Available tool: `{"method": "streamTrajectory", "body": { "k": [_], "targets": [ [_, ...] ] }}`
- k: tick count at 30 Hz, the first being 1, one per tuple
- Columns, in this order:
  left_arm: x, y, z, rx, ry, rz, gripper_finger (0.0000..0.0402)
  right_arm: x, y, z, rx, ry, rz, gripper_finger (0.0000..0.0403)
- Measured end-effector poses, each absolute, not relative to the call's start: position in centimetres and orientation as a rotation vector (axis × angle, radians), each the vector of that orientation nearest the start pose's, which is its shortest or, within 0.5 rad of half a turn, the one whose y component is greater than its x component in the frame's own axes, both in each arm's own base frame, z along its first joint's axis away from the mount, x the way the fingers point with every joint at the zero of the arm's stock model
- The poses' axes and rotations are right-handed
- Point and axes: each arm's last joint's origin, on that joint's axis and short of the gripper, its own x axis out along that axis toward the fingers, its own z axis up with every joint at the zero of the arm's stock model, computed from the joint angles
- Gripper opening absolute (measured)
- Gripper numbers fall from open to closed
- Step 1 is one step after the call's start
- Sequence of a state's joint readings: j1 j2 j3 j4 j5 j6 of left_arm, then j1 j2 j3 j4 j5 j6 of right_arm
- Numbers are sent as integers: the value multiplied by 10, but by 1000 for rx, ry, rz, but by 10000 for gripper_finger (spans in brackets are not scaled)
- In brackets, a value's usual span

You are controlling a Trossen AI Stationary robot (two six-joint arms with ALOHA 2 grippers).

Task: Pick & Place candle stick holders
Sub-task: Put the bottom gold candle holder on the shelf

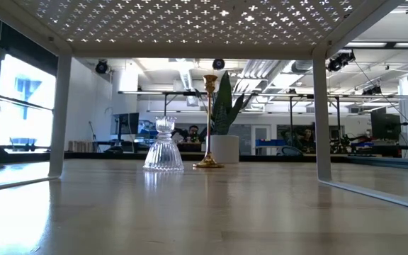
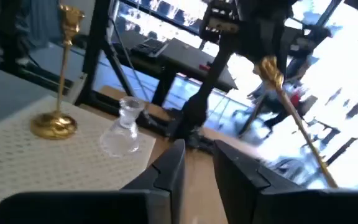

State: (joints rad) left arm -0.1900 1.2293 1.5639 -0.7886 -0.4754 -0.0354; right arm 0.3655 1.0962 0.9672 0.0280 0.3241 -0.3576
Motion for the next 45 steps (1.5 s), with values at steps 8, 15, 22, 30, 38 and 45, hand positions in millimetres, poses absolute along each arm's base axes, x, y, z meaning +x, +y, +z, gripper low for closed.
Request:
{"method": "streamTrajectory", "body": {
  "k": [8,15,22,30,38,45],
  "targets": [
    [248,-36,446,213,394,211,5,254,103,335,-708,166,-140,138],
    [255,-36,440,236,420,243,5,265,119,331,-860,168,-344,191],
    [257,-42,441,221,400,225,5,278,120,324,-979,192,-415,201],
    [271,-59,434,225,385,182,5,292,109,322,-1038,210,-510,200],
    [282,-63,429,239,382,170,5,295,100,321,-1017,227,-547,197],
    [282,-63,428,243,394,168,5,296,97,321,-996,235,-560,188]
  ]
}}
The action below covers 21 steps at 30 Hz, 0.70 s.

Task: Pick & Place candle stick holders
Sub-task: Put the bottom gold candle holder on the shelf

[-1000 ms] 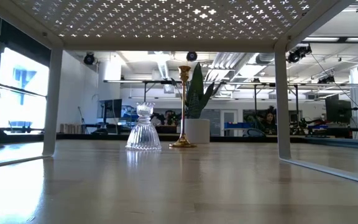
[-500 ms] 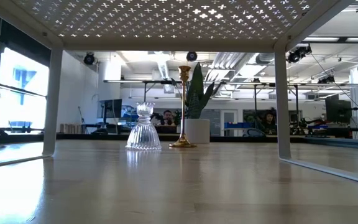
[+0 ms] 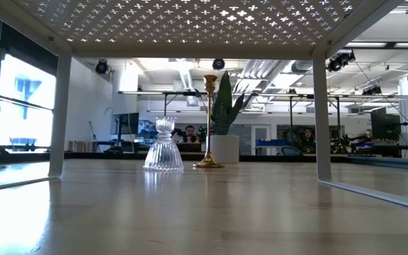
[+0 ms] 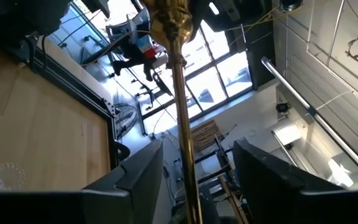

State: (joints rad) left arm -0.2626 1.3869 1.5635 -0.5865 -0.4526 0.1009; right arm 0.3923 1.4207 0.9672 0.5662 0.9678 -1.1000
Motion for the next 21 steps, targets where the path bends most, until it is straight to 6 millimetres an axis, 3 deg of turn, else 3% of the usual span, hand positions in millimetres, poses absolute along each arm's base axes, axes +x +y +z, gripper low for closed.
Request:
{"method": "streamTrajectory", "body": {
  "k": [5,14,21],
  "targets": [
    [282,-63,428,242,393,168,5,296,96,320,-990,257,-594,143],
    [282,-63,428,238,390,168,5,296,96,317,-1022,297,-592,15],
    [282,-63,427,233,395,134,12,296,96,315,-1025,318,-595,10]
  ]
}}
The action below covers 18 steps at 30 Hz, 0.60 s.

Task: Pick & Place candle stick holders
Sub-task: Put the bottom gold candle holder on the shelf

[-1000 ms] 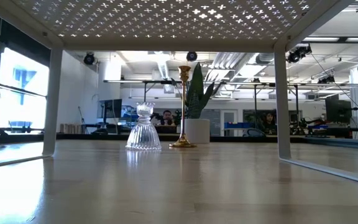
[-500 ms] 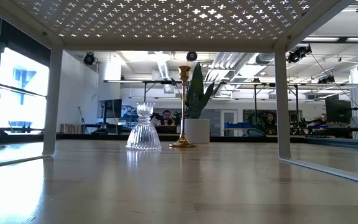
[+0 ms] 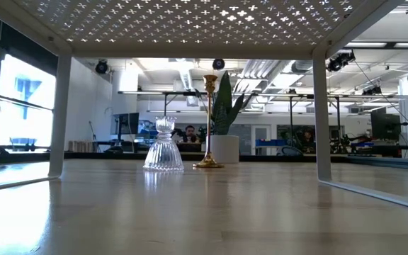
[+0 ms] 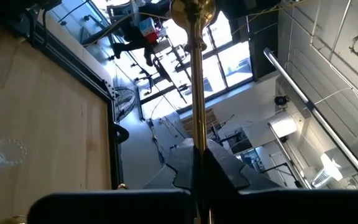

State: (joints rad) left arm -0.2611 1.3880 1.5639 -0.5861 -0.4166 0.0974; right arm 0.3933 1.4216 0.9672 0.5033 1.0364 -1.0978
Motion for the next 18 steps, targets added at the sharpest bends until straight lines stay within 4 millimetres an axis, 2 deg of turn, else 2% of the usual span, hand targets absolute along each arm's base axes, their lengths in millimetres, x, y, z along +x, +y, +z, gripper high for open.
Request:
{"method": "streamTrajectory", "body": {
  "k": [8,18],
  "targets": [
    [282,-64,428,214,391,122,60,295,95,314,-1005,326,-608,7],
    [282,-64,430,72,368,156,71,294,93,311,-998,393,-679,7]
  ]
}}
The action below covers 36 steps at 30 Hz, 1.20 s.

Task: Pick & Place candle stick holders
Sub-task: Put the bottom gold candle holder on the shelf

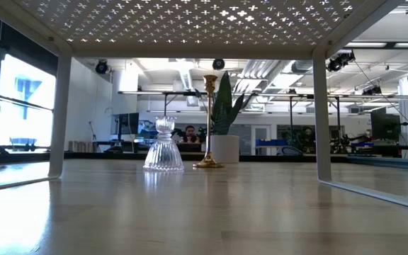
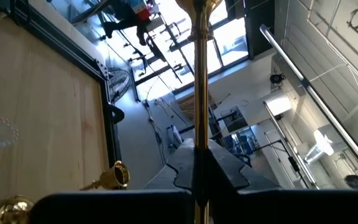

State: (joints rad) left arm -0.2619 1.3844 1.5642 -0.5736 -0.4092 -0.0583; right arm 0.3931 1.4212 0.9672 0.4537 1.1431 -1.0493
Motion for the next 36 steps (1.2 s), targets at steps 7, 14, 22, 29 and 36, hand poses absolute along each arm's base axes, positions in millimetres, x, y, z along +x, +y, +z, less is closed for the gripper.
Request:
{"method": "streamTrajectory", "body": {
  "k": [7,14,22,29,36],
  "targets": [
    [281,-65,432,69,351,123,72,289,89,309,-986,515,-850,6],
    [281,-65,432,134,356,98,78,282,98,307,-1008,552,-867,6],
    [277,-58,436,192,340,287,95,265,131,330,-972,422,-753,6],
    [264,-55,444,191,323,315,95,232,160,374,-849,139,-496,6],
    [243,-53,455,139,293,226,95,207,170,394,-582,-189,28,6]
  ]
}}
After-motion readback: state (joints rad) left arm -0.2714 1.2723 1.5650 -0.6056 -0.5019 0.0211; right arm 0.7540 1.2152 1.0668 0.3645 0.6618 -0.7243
